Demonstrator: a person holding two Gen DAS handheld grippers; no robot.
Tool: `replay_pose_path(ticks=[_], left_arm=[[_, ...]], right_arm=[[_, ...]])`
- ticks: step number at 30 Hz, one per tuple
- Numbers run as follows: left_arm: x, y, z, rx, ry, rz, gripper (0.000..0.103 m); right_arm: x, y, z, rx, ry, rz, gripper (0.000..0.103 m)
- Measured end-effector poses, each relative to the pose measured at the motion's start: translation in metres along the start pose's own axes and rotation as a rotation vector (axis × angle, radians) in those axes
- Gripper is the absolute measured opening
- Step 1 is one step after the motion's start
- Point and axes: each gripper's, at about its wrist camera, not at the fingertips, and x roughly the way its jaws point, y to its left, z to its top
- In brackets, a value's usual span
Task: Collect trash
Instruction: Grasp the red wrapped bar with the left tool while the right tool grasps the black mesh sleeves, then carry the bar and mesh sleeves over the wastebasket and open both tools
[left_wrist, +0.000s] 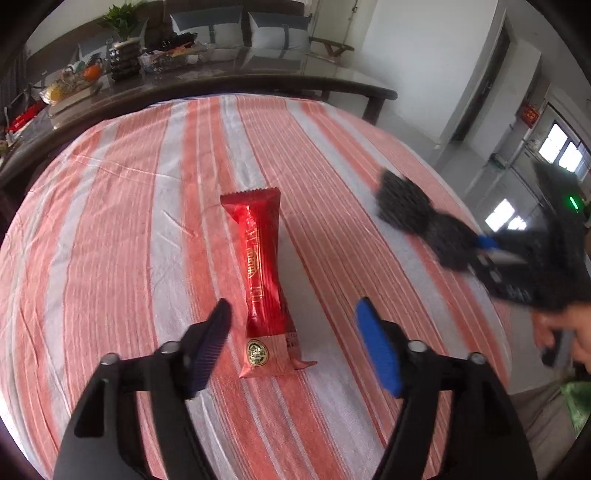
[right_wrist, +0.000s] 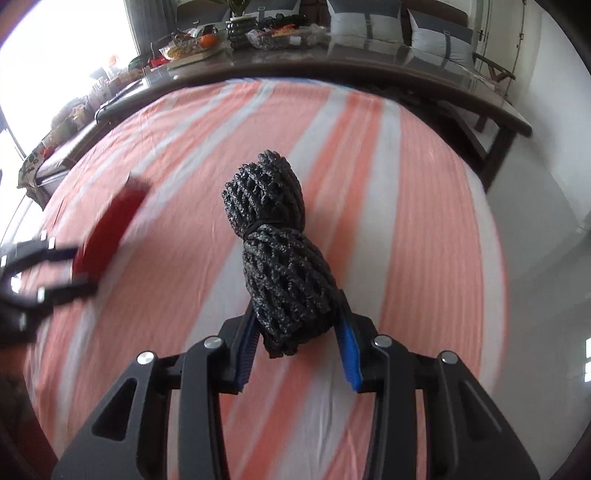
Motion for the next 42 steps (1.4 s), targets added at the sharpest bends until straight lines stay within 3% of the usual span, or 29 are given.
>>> replay_pose_path(ticks=[4,8,14,16,19,20,21,22,23,27,32,38,42], left_arm=[[0.0,-0.003,0.002,0.012,-0.015,0.081,0.091],[0.011,0.004,0.004,-0.023,0.012,0.107,0.091],[0.014,0.013,0.015,-0.033,-0.005,0.105,0.09],[0.017,0.015,0.017,-0.03,-0.007,0.101,0.083],[0.026,0.019,0.019,-0.037,0.01,0.093,0.065],[0.026,0.019,0.019,-0.032,-0.003,0.114,0.052],[0.025,0.019,0.019,-0.026,-0.013,0.114,0.029],[0.024,0.019,0.019,-0.03,-0.013,0.09,0.023],[0.023,0.02,0.019,-0.039,-0.014,0.074,0.018],[0.014,0.007,0.012,-0.039,-0.015,-0.002,0.015],[-0.012,-0.057,-0.006,0.044,-0.013,-0.144,0.014],[-0.024,-0.186,-0.024,0.178,0.023,-0.337,0.013],[0.0,-0.278,-0.034,0.23,0.093,-0.409,0.013]], right_arm=[[-0.018,0.006,-0.036,0.003,0.011,-0.009,0.042],[-0.029,0.007,-0.041,0.016,0.032,-0.009,0.07],[-0.043,0.021,-0.016,-0.053,0.012,-0.042,0.07],[-0.034,0.031,-0.003,-0.111,0.037,-0.044,0.07],[-0.019,0.036,0.005,-0.155,0.066,-0.094,0.07],[-0.014,0.037,0.006,-0.155,0.076,-0.097,0.064],[-0.01,0.035,0.006,-0.15,0.085,-0.096,0.055],[-0.009,0.034,0.006,-0.14,0.084,-0.099,0.033],[-0.01,0.031,0.005,-0.122,0.074,-0.1,0.033],[-0.039,0.016,-0.008,-0.023,-0.011,-0.031,0.032],[-0.092,-0.043,-0.063,0.194,-0.126,0.032,0.033],[-0.113,-0.138,-0.15,0.425,-0.123,-0.069,0.033],[-0.11,-0.192,-0.192,0.552,-0.121,-0.102,0.033]])
